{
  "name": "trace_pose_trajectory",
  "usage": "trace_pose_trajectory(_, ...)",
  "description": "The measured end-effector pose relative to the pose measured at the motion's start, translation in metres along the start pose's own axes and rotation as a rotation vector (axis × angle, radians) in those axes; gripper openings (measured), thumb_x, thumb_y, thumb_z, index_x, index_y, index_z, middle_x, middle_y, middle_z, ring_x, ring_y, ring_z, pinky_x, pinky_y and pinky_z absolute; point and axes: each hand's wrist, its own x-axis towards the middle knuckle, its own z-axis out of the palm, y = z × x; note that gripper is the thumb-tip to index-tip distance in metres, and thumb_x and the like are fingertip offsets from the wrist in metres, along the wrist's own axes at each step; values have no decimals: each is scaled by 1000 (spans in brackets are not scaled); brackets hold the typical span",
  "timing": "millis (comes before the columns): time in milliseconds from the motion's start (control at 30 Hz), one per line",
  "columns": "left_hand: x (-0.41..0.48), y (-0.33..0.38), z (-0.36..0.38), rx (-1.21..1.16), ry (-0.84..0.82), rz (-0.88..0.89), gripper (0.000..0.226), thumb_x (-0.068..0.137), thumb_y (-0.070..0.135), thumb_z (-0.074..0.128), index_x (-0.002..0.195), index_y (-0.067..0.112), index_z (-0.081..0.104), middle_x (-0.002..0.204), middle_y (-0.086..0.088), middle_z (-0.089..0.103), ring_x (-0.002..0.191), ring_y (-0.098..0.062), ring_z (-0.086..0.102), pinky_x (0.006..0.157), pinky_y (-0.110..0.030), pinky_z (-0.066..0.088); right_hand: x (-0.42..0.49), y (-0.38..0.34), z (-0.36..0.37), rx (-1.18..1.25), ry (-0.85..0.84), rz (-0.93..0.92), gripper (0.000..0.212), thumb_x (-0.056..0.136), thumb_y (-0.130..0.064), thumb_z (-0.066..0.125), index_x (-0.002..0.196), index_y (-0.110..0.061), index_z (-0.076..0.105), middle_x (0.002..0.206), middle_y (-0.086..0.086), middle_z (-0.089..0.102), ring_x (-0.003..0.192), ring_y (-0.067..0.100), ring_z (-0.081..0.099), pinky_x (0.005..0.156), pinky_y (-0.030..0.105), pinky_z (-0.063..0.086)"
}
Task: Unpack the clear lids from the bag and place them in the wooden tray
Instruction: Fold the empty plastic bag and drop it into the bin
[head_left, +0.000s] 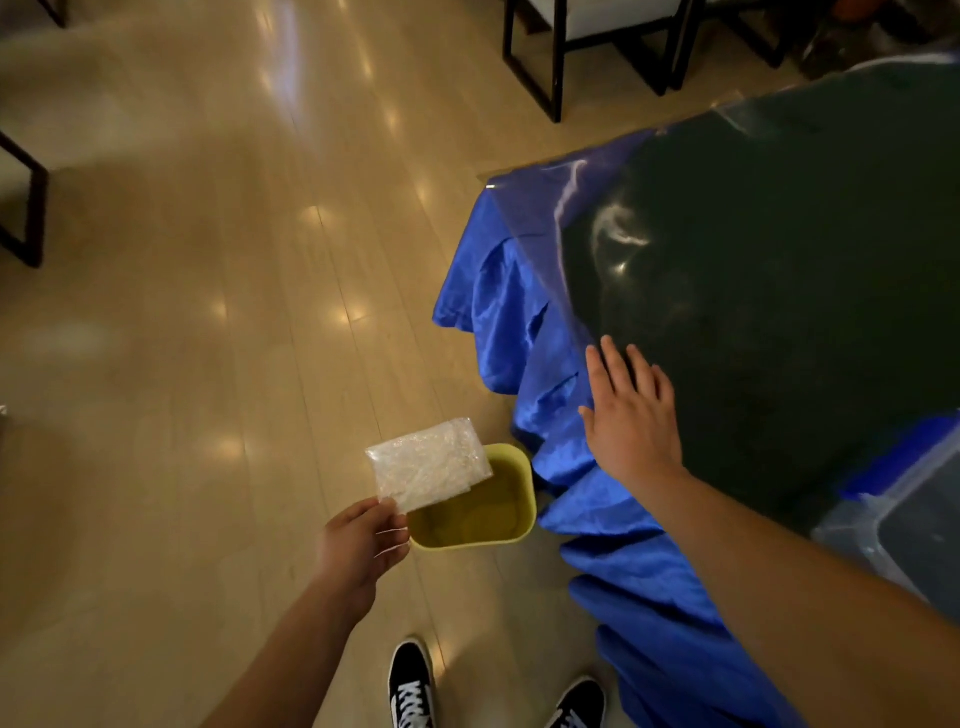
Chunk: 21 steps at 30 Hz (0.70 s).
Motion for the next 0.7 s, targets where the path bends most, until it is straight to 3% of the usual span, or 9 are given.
trace_pose_trajectory(300, 66, -33, 2, 38, 69, -115, 14, 98, 8, 62, 110, 3, 67, 75, -11, 60, 63, -21, 59, 58, -33, 57, 2, -1, 5, -58, 76, 6, 78, 93, -44, 55, 157, -14, 22, 165, 9, 25, 147, 36, 29, 113, 54, 30)
trace_pose_trajectory(600, 150, -89, 28, 350, 273, -108, 12, 97, 16, 68, 104, 6, 69, 89, -18, 74, 76, -33, 71, 60, -38, 60, 4, -5, 8, -120, 63, 23, 96, 81, -48, 66, 157, -11, 20, 165, 11, 22, 147, 37, 28, 113, 56, 31)
trace_pose_trajectory(700, 175, -107, 38, 403, 334, -123, 13, 95, 19, 70, 104, 9, 71, 86, -15, 74, 74, -35, 72, 70, -46, 64, 5, -6, 10, -142, 46, 30, 96, 81, -46, 65, 158, -11, 18, 166, 12, 20, 147, 38, 27, 113, 56, 29)
